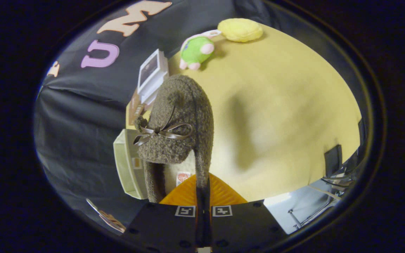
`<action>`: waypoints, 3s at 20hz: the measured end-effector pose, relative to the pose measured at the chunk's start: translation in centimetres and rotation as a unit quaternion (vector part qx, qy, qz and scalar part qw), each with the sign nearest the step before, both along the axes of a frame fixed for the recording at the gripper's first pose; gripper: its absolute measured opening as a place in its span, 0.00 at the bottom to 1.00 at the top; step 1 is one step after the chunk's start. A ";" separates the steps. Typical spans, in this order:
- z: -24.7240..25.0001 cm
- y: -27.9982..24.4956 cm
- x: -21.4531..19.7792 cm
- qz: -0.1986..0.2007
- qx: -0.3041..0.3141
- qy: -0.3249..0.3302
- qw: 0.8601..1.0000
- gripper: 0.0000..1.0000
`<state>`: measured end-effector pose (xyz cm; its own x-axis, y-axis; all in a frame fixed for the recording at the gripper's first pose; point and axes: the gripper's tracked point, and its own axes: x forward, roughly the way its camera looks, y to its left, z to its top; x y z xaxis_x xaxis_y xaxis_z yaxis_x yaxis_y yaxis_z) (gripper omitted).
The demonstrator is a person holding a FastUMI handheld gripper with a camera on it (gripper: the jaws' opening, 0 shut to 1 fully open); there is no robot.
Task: Open the storage box then place both shoes into the box .Put the left shoe in first, then the right shoe, with the right side of both shoes facing outward in a uniform manner.
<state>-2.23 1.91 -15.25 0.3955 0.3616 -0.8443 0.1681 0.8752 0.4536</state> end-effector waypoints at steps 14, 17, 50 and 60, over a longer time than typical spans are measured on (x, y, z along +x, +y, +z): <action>5.2 23.4 -1.9 0.129 0.081 -0.010 0.988 0.04; 3.7 26.7 -1.2 0.140 0.062 -0.022 0.988 0.04; 1.7 25.7 0.0 0.119 -0.067 -0.146 0.980 1.00; 12.7 11.7 1.9 0.054 -0.110 -0.302 0.946 0.99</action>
<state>-0.35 13.61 -2.59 0.7998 0.2690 -0.5366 -0.1587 0.9569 0.2431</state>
